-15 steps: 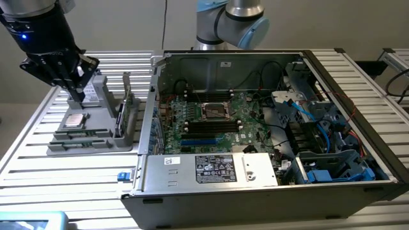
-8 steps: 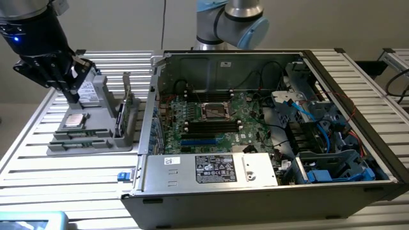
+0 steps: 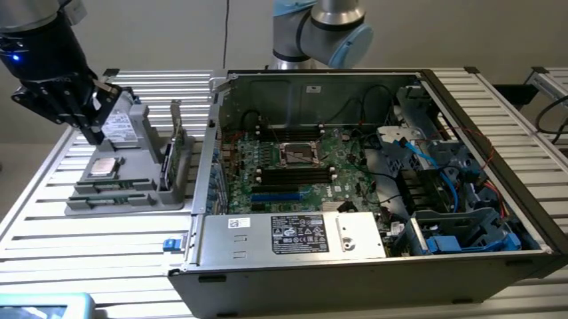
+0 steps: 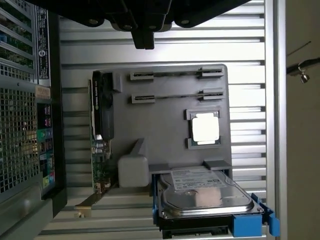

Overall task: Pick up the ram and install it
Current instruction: 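Reach for the ram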

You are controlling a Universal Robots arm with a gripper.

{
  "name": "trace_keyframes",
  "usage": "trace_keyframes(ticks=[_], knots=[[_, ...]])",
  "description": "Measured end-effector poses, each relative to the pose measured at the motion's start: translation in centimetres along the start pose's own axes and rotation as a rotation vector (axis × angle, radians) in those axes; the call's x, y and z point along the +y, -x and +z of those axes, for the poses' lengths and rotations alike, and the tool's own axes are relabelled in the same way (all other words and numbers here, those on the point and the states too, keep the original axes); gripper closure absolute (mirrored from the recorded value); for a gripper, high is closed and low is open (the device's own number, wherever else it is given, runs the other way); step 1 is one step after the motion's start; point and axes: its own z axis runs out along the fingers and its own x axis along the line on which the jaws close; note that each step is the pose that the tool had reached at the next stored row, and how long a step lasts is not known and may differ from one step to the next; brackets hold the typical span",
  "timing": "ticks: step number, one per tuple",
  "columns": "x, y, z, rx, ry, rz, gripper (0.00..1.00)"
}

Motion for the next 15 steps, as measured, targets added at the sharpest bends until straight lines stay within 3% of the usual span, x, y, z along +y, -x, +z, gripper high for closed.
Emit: trace_keyframes(ticks=[10,15], knots=[[1.24,-0.4,0.49,0.0012,-0.0049,-0.044,0.89],[1.38,-0.9,0.64,0.0019,-0.0084,-0.062,0.89]])
